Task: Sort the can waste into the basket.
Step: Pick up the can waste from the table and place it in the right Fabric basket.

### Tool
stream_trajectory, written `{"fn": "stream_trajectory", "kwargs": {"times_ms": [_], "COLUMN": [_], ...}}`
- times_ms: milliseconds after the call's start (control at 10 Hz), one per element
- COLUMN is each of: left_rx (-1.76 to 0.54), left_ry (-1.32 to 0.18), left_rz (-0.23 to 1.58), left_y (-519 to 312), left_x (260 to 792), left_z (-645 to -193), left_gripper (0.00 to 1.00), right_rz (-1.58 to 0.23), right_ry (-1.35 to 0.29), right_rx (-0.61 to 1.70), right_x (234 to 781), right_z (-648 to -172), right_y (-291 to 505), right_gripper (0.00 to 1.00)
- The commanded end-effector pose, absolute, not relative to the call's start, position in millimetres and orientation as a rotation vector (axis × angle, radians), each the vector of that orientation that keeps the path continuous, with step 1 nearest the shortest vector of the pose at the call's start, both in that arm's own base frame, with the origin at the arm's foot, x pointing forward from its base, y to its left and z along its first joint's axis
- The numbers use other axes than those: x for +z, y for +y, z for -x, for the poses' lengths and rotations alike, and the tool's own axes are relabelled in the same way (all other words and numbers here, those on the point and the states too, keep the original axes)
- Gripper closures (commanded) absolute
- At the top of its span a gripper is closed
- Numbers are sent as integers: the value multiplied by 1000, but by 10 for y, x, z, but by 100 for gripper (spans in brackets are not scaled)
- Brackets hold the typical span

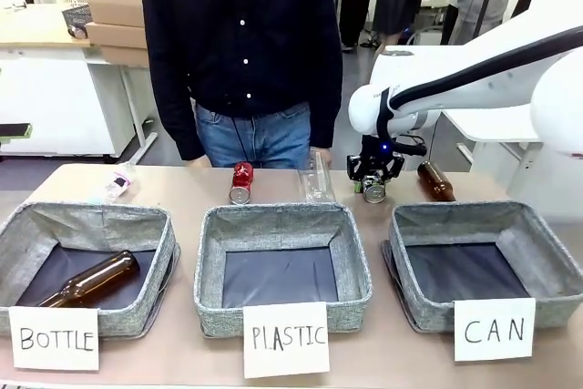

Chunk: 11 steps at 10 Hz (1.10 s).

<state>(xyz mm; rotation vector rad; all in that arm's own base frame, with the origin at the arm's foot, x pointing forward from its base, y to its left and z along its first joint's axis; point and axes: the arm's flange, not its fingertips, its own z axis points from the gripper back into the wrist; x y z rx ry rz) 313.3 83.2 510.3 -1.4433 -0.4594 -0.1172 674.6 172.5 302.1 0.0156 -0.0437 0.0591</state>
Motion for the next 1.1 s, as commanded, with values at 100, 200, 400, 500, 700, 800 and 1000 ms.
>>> {"fn": "stream_trajectory", "kwargs": {"times_ms": [100, 200, 400, 500, 700, 800, 1000], "left_rx": [-136, -136, -136, -136, -136, -136, -136], "left_ry": [-480, -480, -480, -480, -480, -480, -480], "left_rz": [1461, 1461, 1461, 1461, 1461, 1461, 1461], "left_y": [823, 823, 823, 823, 823, 823, 823], "left_x": [5122, 5122, 5122, 5122, 5122, 5122, 5122], "left_z": [-3132, -3132, -3132, -3132, -3132, -3132, -3132], "left_gripper": [0, 0, 0, 0, 0, 0, 0], "right_rz": [35, 31, 55, 45, 20, -23, -101], "right_ry": [-64, -55, -27, -21, -7, -25, 93], "right_rx": [49, 37, 55, 69, 106, 138, 141], "right_x": [3017, 3021, 3025, 3041, 3243, 3627, 4473], "right_z": [-6664, -6667, -6664, -6659, -6545, -6304, -5606], "right_y": [1692, 1670, 1646, 1640, 1585, 1447, 877], "right_gripper": [100, 96, 100, 100, 100, 100, 100]}}
